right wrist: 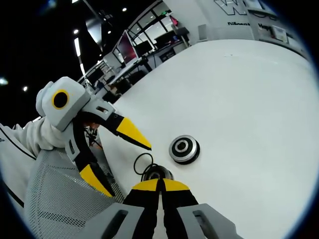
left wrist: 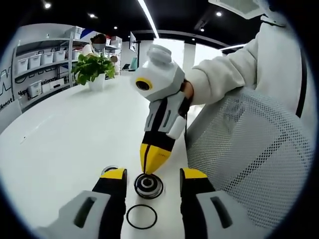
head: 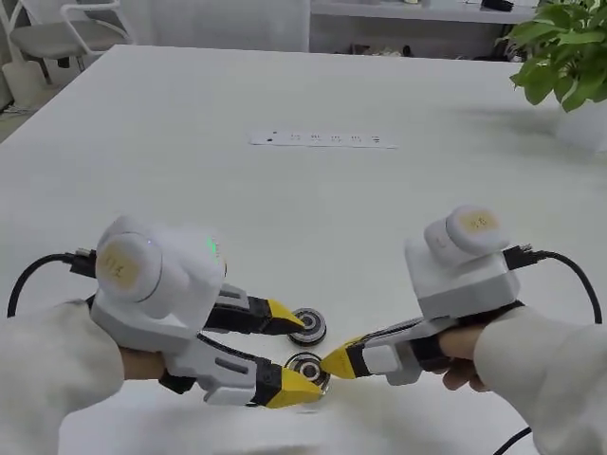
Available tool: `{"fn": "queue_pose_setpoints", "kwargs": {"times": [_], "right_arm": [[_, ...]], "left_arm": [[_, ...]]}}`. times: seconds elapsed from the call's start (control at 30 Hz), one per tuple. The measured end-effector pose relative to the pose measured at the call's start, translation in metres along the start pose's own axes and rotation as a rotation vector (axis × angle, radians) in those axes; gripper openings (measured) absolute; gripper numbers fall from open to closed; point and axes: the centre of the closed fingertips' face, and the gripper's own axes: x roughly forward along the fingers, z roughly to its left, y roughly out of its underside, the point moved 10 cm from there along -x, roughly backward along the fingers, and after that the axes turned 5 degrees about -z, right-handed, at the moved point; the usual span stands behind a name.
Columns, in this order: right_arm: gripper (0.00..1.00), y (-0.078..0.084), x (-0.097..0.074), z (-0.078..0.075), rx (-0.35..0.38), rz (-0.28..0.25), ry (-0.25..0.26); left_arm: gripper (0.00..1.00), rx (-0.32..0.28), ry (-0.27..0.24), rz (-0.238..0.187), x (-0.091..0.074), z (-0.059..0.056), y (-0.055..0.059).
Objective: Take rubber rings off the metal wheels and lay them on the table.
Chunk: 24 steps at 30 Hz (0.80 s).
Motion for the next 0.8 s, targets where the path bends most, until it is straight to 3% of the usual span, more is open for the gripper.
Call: {"fn": "queue_pose_setpoints", "kwargs": {"times": [0.17,0.3,0.6,0.8], "right_arm": [[0.0,0.0,0.0,0.0,0.0,-0.001,0.0],[0.0,0.0,0.0,0.0,-0.001,-0.001,0.0],[0.0,0.0,0.0,0.0,-0.001,-0.001,0.002],[0.0,0.0,-0.001,-0.001,0.003,-0.001,0.004]], "left_arm": [[0.51,0.011,-0.011,-0.022,-0.009,-0.002,-0.009],[0.7,0.01,-0.028,-0.011,-0.016,-0.004,-0.013],[0.87,0.018,-0.032,-0.007,-0.026,-0.007,-0.015],[0.94,0.019,-0.066,-0.011,-0.038,-0.007,-0.015]]}}
